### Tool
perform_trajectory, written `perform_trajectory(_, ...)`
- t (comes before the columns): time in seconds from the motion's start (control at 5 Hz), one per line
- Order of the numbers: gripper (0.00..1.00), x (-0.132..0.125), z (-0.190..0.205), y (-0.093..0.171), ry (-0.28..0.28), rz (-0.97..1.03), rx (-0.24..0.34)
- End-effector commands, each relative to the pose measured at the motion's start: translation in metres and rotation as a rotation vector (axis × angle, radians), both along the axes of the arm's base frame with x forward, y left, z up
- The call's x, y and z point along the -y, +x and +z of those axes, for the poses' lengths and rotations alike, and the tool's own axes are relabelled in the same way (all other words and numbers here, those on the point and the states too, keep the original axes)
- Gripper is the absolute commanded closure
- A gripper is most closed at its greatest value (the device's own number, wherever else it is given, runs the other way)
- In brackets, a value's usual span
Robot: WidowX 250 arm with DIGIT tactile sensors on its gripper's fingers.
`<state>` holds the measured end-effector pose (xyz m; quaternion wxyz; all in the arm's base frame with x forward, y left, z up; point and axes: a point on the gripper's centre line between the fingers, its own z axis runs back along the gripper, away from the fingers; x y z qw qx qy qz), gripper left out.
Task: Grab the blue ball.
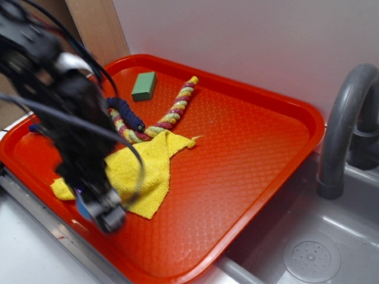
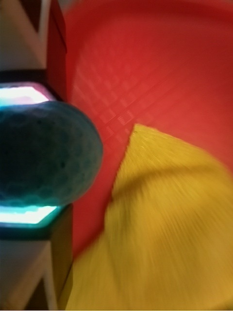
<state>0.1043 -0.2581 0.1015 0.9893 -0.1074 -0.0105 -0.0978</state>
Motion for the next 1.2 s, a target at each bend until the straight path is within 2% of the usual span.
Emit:
perform_trajectory(0.0, 1.0, -0.06, 0.072, 0.043, -0.055, -0.023, 0.117)
perform_trajectory(0.2, 1.0, -0.096, 0.102, 0.047, -0.004, 0.01, 0.2)
perform_trajectory(0.4, 1.0, -0.129, 0.139, 0.046, 0.116, 0.096, 0.242)
perform_trajectory(0.6, 1.0, -0.152, 0.147, 0.053, 0.117, 0.165, 0.273)
perform_trajectory(0.8, 1.0, -0.157, 0.147, 0.059, 0.096, 0.21, 0.307)
perform_trajectory(1.0, 0.06, -0.158, 0.149, 0.066, 0.104, 0.178, 0.222)
